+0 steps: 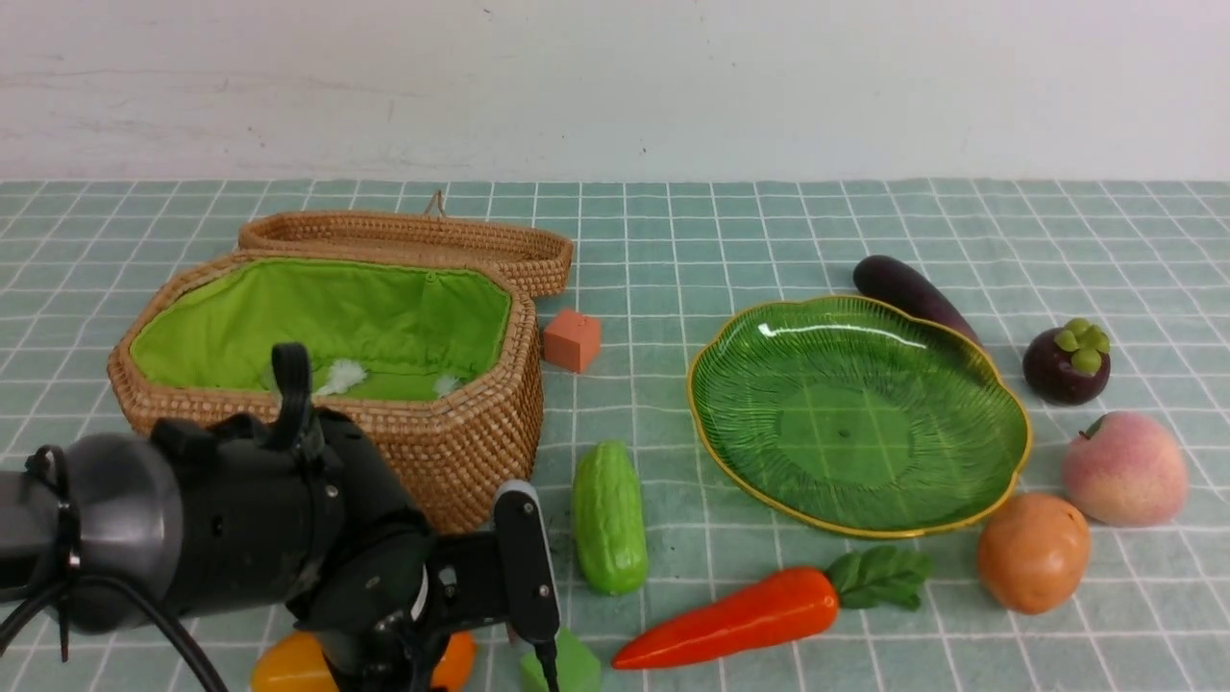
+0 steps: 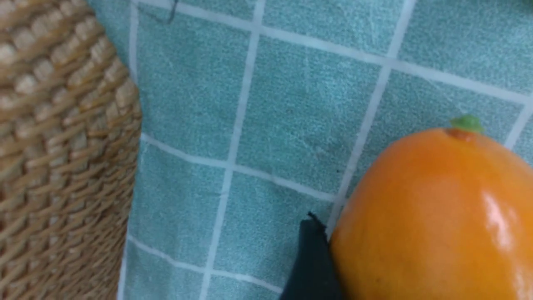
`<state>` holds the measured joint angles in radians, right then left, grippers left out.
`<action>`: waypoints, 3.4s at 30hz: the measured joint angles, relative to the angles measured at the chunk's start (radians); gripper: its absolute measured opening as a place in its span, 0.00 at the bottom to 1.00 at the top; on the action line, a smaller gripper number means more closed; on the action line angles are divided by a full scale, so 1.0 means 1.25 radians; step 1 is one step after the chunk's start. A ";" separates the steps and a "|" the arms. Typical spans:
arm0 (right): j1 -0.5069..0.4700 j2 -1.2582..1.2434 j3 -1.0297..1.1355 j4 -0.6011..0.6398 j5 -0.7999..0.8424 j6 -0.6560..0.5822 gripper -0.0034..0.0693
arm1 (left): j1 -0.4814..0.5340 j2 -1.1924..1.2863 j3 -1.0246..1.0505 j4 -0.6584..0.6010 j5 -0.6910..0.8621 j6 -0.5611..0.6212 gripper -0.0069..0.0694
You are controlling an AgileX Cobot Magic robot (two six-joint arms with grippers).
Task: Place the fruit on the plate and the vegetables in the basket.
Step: Grab the mango with your left arm and place it on the right plate, then take a chayote with your left arm and place it on the basket on the left.
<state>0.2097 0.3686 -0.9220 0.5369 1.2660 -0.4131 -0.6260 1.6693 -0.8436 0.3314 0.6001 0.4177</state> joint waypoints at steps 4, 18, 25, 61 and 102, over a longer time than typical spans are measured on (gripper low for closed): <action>0.000 0.000 0.000 0.001 -0.001 0.000 0.20 | 0.000 -0.015 0.000 -0.003 0.013 -0.016 0.77; 0.000 0.000 0.000 -0.018 -0.250 0.093 0.20 | -0.105 -0.107 -0.333 -0.236 0.029 -0.055 0.77; 0.000 0.000 0.000 -0.035 -0.270 0.125 0.20 | -0.111 0.161 -0.643 -0.348 0.025 -0.037 0.77; 0.000 0.000 0.000 -0.104 -0.143 0.140 0.22 | -0.111 0.222 -0.900 -0.229 0.502 -0.473 0.18; 0.000 0.000 0.001 -0.105 -0.095 0.142 0.23 | -0.119 0.410 -0.730 0.024 0.416 -0.782 0.73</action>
<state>0.2097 0.3686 -0.9211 0.4059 1.1479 -0.2356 -0.7746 2.1817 -1.7566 0.3617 1.1203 -0.5601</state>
